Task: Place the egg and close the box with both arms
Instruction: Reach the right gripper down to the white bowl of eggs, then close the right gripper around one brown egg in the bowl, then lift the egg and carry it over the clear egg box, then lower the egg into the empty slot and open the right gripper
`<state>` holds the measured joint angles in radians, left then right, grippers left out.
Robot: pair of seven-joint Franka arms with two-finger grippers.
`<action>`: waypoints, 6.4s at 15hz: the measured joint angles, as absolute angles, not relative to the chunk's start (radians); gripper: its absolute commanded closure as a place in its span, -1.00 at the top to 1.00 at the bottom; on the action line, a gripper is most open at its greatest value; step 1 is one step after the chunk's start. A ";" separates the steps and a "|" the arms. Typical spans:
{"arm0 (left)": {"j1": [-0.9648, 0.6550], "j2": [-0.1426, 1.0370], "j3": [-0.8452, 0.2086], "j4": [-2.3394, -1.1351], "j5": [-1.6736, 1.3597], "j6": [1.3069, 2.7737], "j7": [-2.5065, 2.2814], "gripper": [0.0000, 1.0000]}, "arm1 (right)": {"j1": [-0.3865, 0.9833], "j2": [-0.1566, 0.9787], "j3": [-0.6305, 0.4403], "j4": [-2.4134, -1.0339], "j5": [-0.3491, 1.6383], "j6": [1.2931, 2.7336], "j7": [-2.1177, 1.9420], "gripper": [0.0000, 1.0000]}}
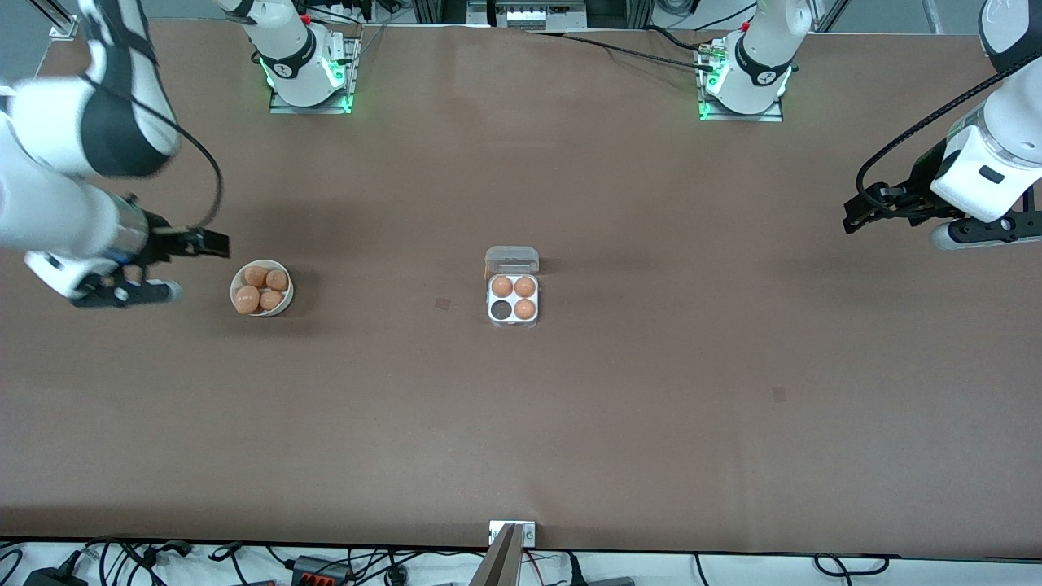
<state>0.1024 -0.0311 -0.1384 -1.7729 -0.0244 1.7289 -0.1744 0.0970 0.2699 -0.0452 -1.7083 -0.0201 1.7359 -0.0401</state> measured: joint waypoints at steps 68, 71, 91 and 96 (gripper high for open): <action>0.102 -0.031 -0.139 -1.768 -0.024 1.729 -0.174 1.00 | 0.512 0.701 -0.024 -1.354 0.326 2.185 0.017 -1.00; 0.102 -0.031 -0.139 -1.768 -0.024 1.729 -0.174 1.00 | 0.585 0.745 -0.027 -1.355 0.311 2.261 0.111 -1.00; 0.102 -0.031 -0.139 -1.768 -0.024 1.729 -0.174 1.00 | 0.653 0.795 -0.030 -1.389 0.292 2.282 0.213 -1.00; 0.102 -0.031 -0.139 -1.768 -0.024 1.729 -0.174 1.00 | 0.655 0.795 -0.030 -1.395 0.292 2.302 0.229 -1.00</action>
